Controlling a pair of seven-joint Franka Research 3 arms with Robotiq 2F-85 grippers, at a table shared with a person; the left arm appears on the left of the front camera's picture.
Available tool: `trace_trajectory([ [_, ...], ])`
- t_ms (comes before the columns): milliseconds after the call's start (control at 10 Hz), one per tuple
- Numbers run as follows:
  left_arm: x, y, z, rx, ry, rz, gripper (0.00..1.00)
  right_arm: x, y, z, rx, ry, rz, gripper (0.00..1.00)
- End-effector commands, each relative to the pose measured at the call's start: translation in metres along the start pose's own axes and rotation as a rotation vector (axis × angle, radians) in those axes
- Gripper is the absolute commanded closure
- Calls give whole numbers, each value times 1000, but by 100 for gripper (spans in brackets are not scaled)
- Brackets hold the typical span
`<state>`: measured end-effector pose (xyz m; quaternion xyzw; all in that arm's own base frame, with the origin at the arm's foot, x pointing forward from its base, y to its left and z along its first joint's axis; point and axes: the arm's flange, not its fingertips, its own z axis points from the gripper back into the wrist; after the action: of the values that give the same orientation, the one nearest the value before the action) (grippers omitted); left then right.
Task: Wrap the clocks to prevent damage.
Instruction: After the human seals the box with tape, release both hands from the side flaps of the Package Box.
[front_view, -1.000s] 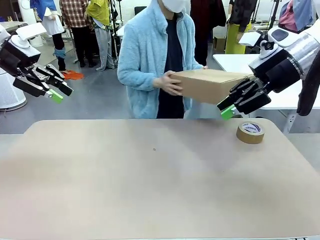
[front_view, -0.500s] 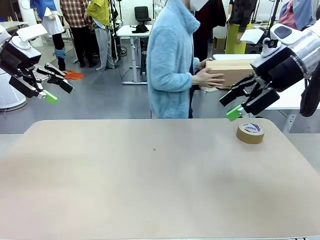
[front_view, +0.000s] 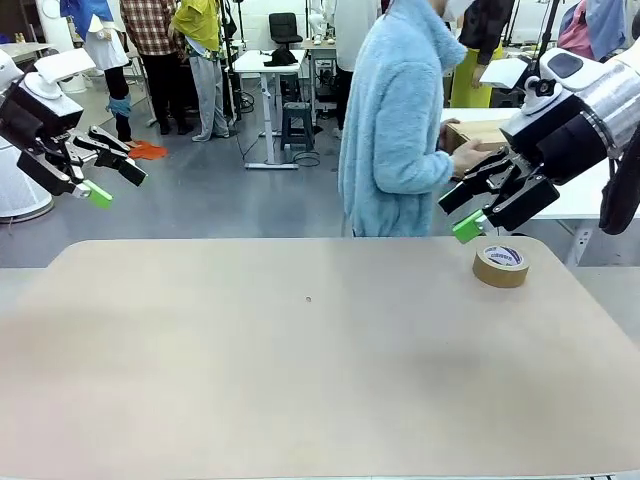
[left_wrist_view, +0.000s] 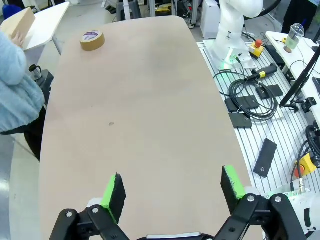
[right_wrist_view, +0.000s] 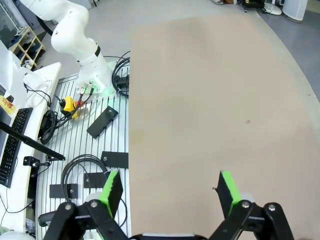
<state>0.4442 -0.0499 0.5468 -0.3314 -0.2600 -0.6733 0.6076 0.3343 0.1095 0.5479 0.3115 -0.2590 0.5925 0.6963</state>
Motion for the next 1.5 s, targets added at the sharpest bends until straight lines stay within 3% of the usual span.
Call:
trace_trajectory([
  [0,0,0,0,0,-4,-5,0,0,0,0,-3,-2,6,0],
  [200,0,0,0,0,0,0,2,0,0,0,0,0,0,0],
  [400,-18,-1,13,253,-227,44,0,-17,-10,12,-64,-185,-58,0],
  [700,-51,-15,26,429,-466,118,0,-59,-16,31,-102,-386,-44,0],
  [1200,-68,-18,20,499,-516,181,0,-79,-29,27,-220,-450,-116,0],
  [1400,-74,-16,25,461,-520,177,0,-82,-24,36,-159,-434,-83,0],
])
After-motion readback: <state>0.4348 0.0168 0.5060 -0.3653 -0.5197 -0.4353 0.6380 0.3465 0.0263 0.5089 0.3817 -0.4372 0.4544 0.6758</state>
